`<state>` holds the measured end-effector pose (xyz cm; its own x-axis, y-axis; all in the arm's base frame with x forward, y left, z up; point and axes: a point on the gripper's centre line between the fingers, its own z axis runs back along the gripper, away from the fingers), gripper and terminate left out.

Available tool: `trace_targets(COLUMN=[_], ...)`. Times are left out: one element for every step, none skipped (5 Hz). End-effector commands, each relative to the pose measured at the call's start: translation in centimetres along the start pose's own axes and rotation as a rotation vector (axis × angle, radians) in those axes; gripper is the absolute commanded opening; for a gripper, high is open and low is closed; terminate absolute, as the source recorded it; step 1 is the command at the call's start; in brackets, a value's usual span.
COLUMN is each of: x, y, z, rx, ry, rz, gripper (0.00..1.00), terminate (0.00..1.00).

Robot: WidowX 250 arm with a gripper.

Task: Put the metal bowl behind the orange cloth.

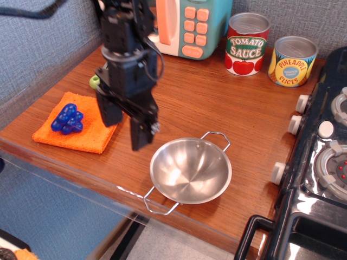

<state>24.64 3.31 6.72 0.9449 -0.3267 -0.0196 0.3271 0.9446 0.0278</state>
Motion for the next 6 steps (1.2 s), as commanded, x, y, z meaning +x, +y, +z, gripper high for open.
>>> trace_targets(x=[0.6, 1.3, 1.7, 2.1, 2.1, 2.1], y=[-2.8, -3.9, -4.2, -3.9, -3.6, -3.3], z=[-1.0, -2.4, -3.5, -4.5, -5.0, -4.9], rx=[0.009, 0.001, -0.003, 0.001, -0.003, 0.002], ry=[-0.033, -0.034, -0.022, 0.007, -0.006, 0.001], rz=[-0.035, -0.021, 0.014, 0.080, 0.137, 0.135], gripper=[1.00, 1.00, 1.00, 1.00, 0.00, 0.00], terminate=[0.00, 0.00, 0.00, 0.00, 0.00, 0.00])
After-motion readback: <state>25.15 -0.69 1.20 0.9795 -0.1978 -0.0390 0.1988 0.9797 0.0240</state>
